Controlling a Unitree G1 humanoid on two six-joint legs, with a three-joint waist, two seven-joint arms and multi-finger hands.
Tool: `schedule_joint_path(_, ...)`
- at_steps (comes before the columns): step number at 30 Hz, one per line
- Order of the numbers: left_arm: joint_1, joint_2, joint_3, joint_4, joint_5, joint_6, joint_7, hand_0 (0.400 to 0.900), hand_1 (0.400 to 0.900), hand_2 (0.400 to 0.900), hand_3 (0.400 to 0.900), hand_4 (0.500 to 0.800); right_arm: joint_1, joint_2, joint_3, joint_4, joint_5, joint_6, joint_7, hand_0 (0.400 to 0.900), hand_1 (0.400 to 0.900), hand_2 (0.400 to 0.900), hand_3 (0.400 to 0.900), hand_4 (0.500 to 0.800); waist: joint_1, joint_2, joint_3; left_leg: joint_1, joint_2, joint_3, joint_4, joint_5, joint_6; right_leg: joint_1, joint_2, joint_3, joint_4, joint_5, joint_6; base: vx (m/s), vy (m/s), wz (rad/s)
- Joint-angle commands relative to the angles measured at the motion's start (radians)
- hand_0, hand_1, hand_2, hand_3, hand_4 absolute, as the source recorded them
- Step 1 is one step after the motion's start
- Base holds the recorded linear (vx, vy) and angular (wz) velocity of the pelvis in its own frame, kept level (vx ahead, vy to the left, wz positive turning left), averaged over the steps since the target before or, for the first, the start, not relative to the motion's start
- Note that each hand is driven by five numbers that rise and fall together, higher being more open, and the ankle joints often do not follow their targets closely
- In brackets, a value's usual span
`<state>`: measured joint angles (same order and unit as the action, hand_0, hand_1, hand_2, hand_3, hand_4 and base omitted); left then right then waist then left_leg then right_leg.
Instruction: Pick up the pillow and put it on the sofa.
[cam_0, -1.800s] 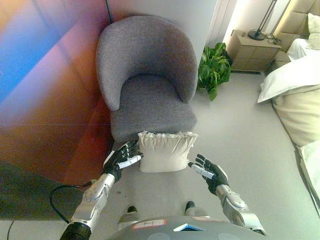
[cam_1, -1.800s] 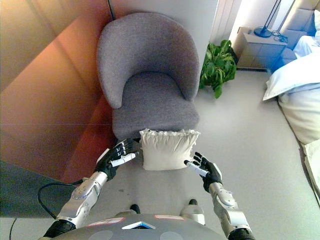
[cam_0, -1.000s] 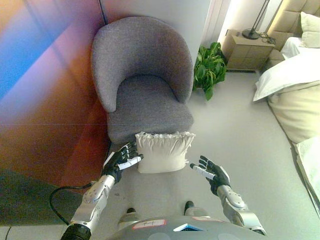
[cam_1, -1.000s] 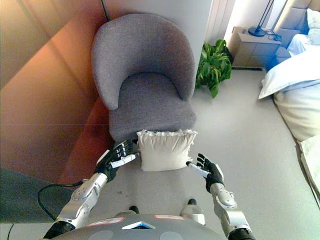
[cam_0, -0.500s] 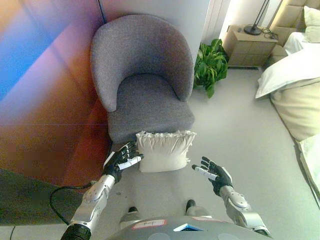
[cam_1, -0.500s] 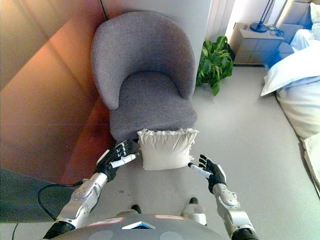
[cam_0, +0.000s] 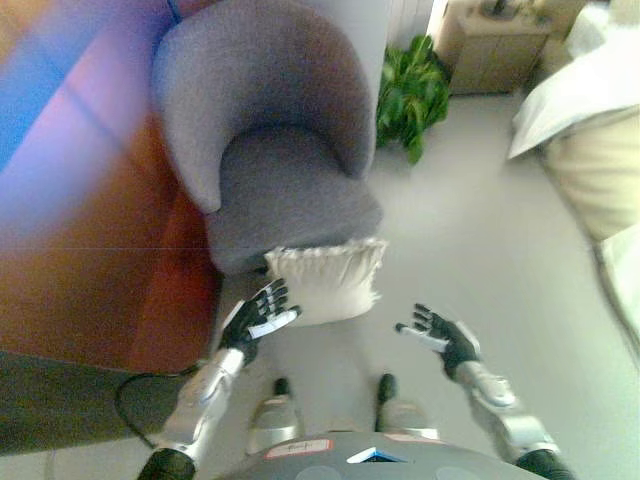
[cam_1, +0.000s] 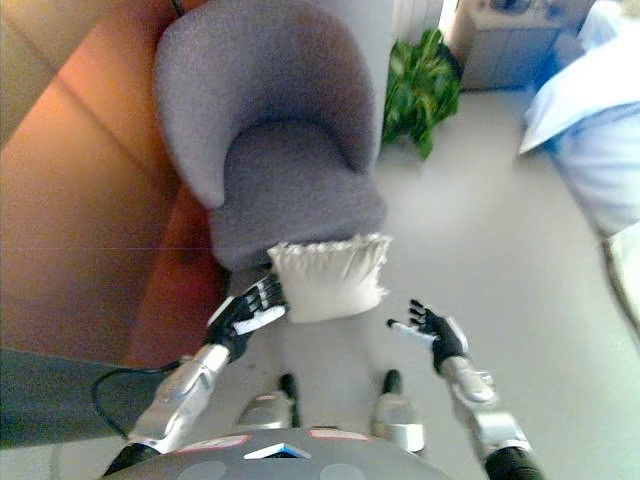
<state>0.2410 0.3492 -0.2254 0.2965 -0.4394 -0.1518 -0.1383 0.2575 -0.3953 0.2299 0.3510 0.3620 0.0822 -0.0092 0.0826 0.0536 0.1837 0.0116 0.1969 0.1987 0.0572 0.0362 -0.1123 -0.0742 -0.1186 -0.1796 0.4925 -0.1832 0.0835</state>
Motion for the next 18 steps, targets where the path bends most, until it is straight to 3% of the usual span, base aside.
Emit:
schedule_joint_path(1, 0.004, 0.023, 0.042, -0.1, -0.03, -0.133, 0.006, 0.9, 0.9, 0.9, 0.9, 0.8, -0.051, 0.008, -0.027, -0.098, -0.029, -0.127, 0.031, 0.9, 0.9, 0.9, 0.9, 0.8, -0.007, -0.047, 0.022, -0.206, 0.069, -0.034, -0.141, 0.299, -0.062, 0.444, 0.007, 0.006, -0.525, 0.052, 0.012, 0.44, 0.261, -0.42)
schedule_joint_path(2, -0.003, 0.023, 0.049, -0.095, -0.042, -0.127, 0.005, 0.9, 0.9, 0.9, 0.9, 0.8, -0.065, 0.001, -0.021, -0.09, -0.027, -0.126, 0.035, 0.9, 0.9, 0.9, 0.9, 0.8, -0.007, -0.054, 0.016, -0.201, 0.073, -0.001, -0.134, 0.25, -0.047, 0.449, -0.015, 0.003, -0.515, 0.049, 0.025, 0.38, 0.245, -0.3)
schedule_joint_path(4, -0.029, 0.035, 0.055, -0.09, -0.056, -0.099, 0.016, 0.9, 0.9, 0.9, 0.9, 0.8, -0.071, 0.009, -0.023, -0.093, -0.029, -0.095, 0.024, 0.9, 0.9, 0.9, 0.9, 0.8, -0.011, -0.062, 0.001, -0.196, 0.073, 0.066, -0.093, 0.224, -0.027, 0.477, -0.057, -0.025, -0.48, 0.023, 0.057, 0.49, 0.284, -0.07)
schedule_joint_path(6, -0.05, 0.057, 0.064, -0.092, -0.043, -0.077, -0.004, 0.9, 0.9, 0.9, 0.9, 0.8, -0.05, 0.025, -0.036, -0.121, -0.02, -0.058, 0.019, 0.9, 0.9, 0.9, 0.9, 0.8, -0.001, -0.091, -0.021, -0.231, 0.048, 0.069, -0.026, 0.173, 0.014, 0.487, -0.108, -0.045, -0.409, 0.039, 0.094, 0.52, 0.275, 0.11)
schedule_joint_path(9, -0.049, 0.082, 0.061, -0.107, -0.043, -0.057, -0.009, 0.9, 0.9, 0.9, 0.9, 0.8, -0.013, 0.052, -0.056, -0.156, -0.016, -0.033, 0.014, 0.9, 0.9, 0.9, 0.9, 0.8, 0.011, -0.127, -0.054, -0.206, -0.039, 0.059, -0.021, 0.093, 0.099, 0.408, -0.185, -0.042, -0.168, 0.259, 0.139, 0.45, 0.308, 0.22)
schedule_joint_path(11, -0.058, 0.094, 0.06, -0.1, -0.038, -0.056, -0.013, 0.9, 0.9, 0.9, 0.9, 0.8, 0.008, 0.071, -0.059, -0.175, -0.02, -0.034, 0.008, 0.9, 0.9, 0.9, 0.9, 0.8, 0.016, -0.129, -0.068, -0.185, -0.084, 0.049, -0.036, 0.062, 0.127, 0.363, -0.21, -0.049, -0.047, 0.325, 0.151, 0.44, 0.307, 0.15)
schedule_joint_path(13, -0.062, 0.101, 0.057, -0.106, -0.02, -0.043, 0.006, 0.9, 0.9, 0.9, 0.9, 0.8, 0.007, 0.083, -0.048, -0.183, -0.032, -0.024, -0.021, 0.9, 0.9, 0.9, 0.9, 0.8, 0.011, -0.122, -0.071, -0.132, -0.124, 0.048, -0.055, 0.022, 0.141, 0.255, -0.251, -0.047, 0.131, 0.358, 0.16, 0.42, 0.279, 0.19)
schedule_joint_path(14, -0.068, 0.104, 0.057, -0.115, -0.021, -0.029, 0.027, 0.9, 0.9, 0.9, 0.9, 0.8, -0.009, 0.092, -0.032, -0.174, -0.059, -0.015, -0.068, 0.9, 0.9, 0.9, 0.9, 0.8, 0.002, -0.108, -0.066, -0.077, -0.141, 0.046, -0.086, 0.011, 0.152, 0.151, -0.254, -0.055, 0.158, 0.329, 0.139, 0.34, 0.16, 0.23)
schedule_joint_path(17, -0.074, 0.11, 0.067, -0.136, -0.024, -0.013, -0.002, 0.9, 0.9, 0.9, 0.9, 0.8, -0.028, 0.089, -0.028, -0.166, -0.148, -0.029, -0.15, 0.9, 0.9, 0.9, 0.9, 0.8, -0.008, -0.094, -0.052, -0.029, -0.141, 0.054, -0.108, 0.005, 0.145, 0.089, -0.194, -0.122, 0.021, 0.238, 0.103, 0.28, 0.005, 0.28)
schedule_joint_path(18, -0.079, 0.112, 0.065, -0.14, -0.023, -0.009, -0.005, 0.9, 0.9, 0.9, 0.9, 0.8, -0.035, 0.086, -0.03, -0.157, -0.172, -0.036, -0.177, 0.9, 0.9, 0.9, 0.9, 0.8, -0.011, -0.092, -0.045, -0.017, -0.138, 0.054, -0.105, -0.001, 0.14, 0.077, -0.189, -0.138, -0.025, 0.242, 0.1, 0.25, -0.119, 0.35)
